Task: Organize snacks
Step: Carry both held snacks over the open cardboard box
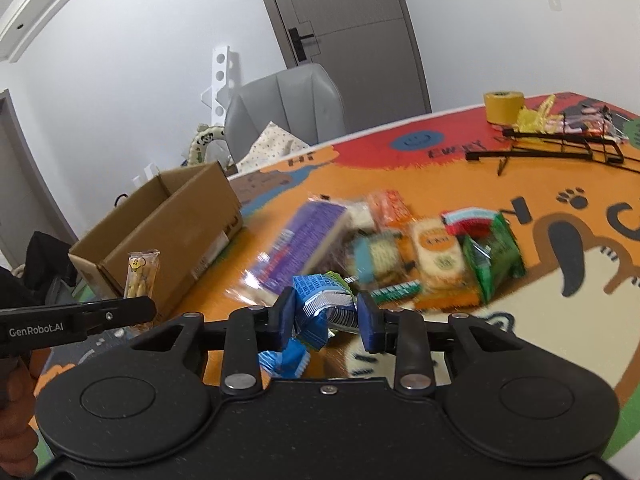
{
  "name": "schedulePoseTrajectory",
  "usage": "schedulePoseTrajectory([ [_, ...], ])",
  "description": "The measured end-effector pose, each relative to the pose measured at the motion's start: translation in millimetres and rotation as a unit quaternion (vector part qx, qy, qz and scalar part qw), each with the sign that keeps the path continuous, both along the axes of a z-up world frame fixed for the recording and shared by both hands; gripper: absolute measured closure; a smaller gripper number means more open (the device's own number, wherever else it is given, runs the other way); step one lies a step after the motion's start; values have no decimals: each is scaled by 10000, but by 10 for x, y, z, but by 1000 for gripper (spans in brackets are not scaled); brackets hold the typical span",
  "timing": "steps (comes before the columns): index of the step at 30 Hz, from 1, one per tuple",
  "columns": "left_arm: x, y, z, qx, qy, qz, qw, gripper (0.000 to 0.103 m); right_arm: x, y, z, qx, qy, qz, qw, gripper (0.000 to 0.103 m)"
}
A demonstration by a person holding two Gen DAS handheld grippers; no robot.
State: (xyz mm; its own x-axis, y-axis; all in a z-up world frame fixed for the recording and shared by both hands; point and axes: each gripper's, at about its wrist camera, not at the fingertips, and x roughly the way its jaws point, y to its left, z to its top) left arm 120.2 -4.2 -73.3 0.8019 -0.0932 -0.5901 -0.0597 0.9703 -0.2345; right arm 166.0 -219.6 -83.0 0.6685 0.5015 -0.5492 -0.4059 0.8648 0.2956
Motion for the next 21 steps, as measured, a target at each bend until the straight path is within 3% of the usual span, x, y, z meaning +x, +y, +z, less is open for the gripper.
schedulePoseTrajectory([
  [21, -105, 556, 430, 183, -467, 491, 9975, 86, 57, 859, 477, -54, -434, 545, 9976, 72],
])
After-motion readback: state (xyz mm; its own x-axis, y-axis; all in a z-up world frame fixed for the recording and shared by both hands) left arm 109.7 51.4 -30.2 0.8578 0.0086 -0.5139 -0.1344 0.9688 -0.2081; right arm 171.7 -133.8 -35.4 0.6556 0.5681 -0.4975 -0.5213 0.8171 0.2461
